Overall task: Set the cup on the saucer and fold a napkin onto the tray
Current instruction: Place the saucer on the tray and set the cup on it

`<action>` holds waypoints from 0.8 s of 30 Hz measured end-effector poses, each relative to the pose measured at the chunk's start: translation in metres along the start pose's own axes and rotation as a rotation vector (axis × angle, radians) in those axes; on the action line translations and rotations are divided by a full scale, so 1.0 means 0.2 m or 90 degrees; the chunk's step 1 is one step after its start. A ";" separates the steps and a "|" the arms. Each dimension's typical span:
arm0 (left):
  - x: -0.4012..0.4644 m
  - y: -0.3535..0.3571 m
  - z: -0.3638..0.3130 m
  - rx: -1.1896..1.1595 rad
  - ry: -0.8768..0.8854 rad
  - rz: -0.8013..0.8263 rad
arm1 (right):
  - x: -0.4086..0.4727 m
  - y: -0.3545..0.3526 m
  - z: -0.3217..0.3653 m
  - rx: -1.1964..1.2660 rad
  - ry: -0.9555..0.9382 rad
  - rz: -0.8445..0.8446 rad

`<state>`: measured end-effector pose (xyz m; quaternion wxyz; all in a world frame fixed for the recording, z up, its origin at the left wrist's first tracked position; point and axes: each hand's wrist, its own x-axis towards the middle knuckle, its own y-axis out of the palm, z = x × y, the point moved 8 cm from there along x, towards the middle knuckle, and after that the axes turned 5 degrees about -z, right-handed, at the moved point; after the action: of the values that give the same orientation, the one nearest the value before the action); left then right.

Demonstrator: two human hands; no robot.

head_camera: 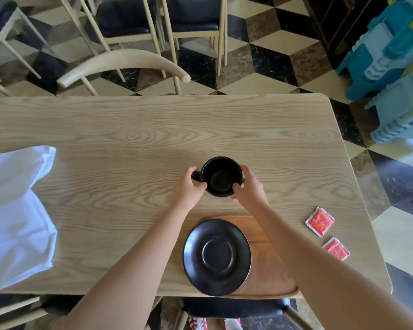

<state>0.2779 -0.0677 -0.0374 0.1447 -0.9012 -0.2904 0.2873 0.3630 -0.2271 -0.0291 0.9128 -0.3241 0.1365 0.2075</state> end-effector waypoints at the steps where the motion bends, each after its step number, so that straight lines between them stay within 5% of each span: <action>1: -0.01 -0.01 -0.01 0.011 0.012 -0.008 | -0.02 -0.01 0.01 0.007 -0.001 -0.011; 9: -0.43 -0.18 -0.02 -0.121 0.052 -0.022 | -0.35 -0.12 -0.01 0.114 -0.030 -0.039; 14: -0.71 -0.22 0.08 -0.060 0.053 -0.012 | -0.64 -0.05 -0.18 0.229 0.013 -0.016; 24: -0.85 -0.16 0.28 -0.067 -0.011 0.011 | -0.79 0.02 -0.29 0.153 0.018 0.031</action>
<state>0.1167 -0.1399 0.0068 0.0922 -0.9074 -0.2987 0.2810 0.2166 -0.3084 -0.0152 0.9377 -0.2117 0.1814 0.2071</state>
